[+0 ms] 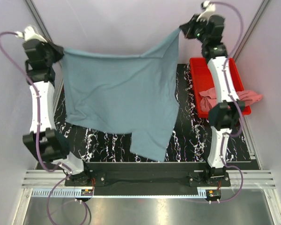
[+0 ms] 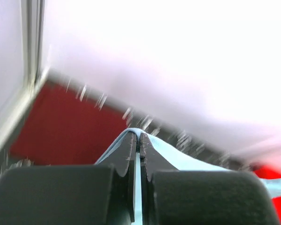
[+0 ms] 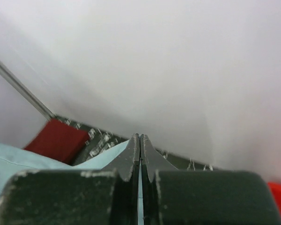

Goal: Fold and stack the t-shirts
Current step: Fold the tshirt

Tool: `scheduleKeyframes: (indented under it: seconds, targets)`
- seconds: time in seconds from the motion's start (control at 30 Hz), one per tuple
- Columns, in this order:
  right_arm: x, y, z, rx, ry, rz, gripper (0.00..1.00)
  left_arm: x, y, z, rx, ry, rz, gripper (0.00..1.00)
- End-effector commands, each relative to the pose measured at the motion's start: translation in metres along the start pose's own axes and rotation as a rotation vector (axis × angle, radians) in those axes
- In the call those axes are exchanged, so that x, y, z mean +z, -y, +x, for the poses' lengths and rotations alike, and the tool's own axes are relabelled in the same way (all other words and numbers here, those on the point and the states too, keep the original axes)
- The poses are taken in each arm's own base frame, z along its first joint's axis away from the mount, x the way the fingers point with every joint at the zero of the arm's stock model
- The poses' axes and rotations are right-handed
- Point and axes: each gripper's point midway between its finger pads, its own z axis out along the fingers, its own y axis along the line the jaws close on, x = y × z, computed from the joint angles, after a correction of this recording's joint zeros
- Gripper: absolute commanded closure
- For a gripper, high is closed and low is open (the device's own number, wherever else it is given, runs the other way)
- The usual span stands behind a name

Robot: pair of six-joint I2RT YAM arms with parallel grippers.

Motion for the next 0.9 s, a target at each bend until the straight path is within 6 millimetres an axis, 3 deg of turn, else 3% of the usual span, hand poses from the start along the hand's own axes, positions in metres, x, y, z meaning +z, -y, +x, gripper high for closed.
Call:
scheduleKeyframes:
  seconds: [0.0,0.03,0.07,0.13,0.17,0.2,0.23,0.3,0.33,0.37,0.4,0.43,0.5,0.53,0.6,0.63,0.7,0.77,0.87]
  targets:
    - [-0.111,-0.09,-0.177,-0.208,0.361,-0.093,1.0,-0.11,0.084,-0.129,0.074,0.343,0.201,1.0]
    - [-0.123,-0.098,-0.187,-0.226,0.379,-0.096,1.0,-0.136,0.094,-0.141,0.082,0.38,0.22,1.0]
    - [-0.151,-0.114,-0.208,-0.25,0.423,-0.105,1.0,-0.156,0.103,-0.155,0.094,0.419,0.238,1.0]
    - [-0.178,-0.131,-0.225,-0.271,0.464,-0.114,1.0,-0.194,0.117,-0.167,0.114,0.467,0.259,1.0]
    - [-0.206,-0.148,-0.242,-0.291,0.507,-0.124,1.0,-0.215,0.126,-0.177,0.127,0.502,0.274,1.0]
    - [-0.219,-0.156,-0.247,-0.297,0.517,-0.134,1.0,-0.228,0.13,-0.18,0.138,0.521,0.278,1.0]
    - [-0.249,-0.173,-0.262,-0.318,0.562,-0.145,1.0,-0.252,0.137,-0.183,0.144,0.551,0.291,1.0]
    - [-0.273,-0.184,-0.267,-0.326,0.581,-0.146,1.0,-0.281,0.147,-0.191,0.154,0.6,0.307,1.0]
    - [-0.303,-0.199,-0.277,-0.346,0.619,-0.152,1.0,-0.303,0.152,-0.192,0.159,0.625,0.318,1.0]
    - [-0.312,-0.202,-0.276,-0.349,0.62,-0.148,1.0,-0.314,0.153,-0.195,0.16,0.646,0.312,1.0]
    - [-0.325,-0.208,-0.278,-0.356,0.636,-0.148,1.0,-0.338,0.159,-0.197,0.171,0.685,0.324,1.0]
    - [-0.35,-0.219,-0.281,-0.374,0.658,-0.151,1.0,-0.348,0.161,-0.196,0.168,0.693,0.322,1.0]
    - [-0.371,-0.226,-0.282,-0.383,0.677,-0.14,1.0,-0.371,0.163,-0.196,0.188,0.728,0.322,1.0]
    - [-0.4,-0.238,-0.288,-0.4,0.724,-0.137,1.0,-0.393,0.164,-0.197,0.192,0.761,0.326,1.0]
    - [-0.414,-0.241,-0.284,-0.402,0.73,-0.124,1.0,-0.423,0.161,-0.198,0.191,0.812,0.313,1.0]
    - [-0.432,-0.249,-0.286,-0.41,0.753,-0.129,1.0,-0.433,0.161,-0.2,0.195,0.834,0.309,1.0]
    - [-0.442,-0.254,-0.286,-0.414,0.768,-0.136,1.0,-0.452,0.156,-0.203,0.191,0.874,0.295,1.0]
    - [-0.452,-0.258,-0.291,-0.416,0.79,-0.137,1.0,-0.461,0.153,-0.208,0.177,0.892,0.294,1.0]
    - [-0.449,-0.26,-0.301,-0.417,0.802,-0.143,1.0,-0.462,0.151,-0.217,0.174,0.905,0.284,1.0]
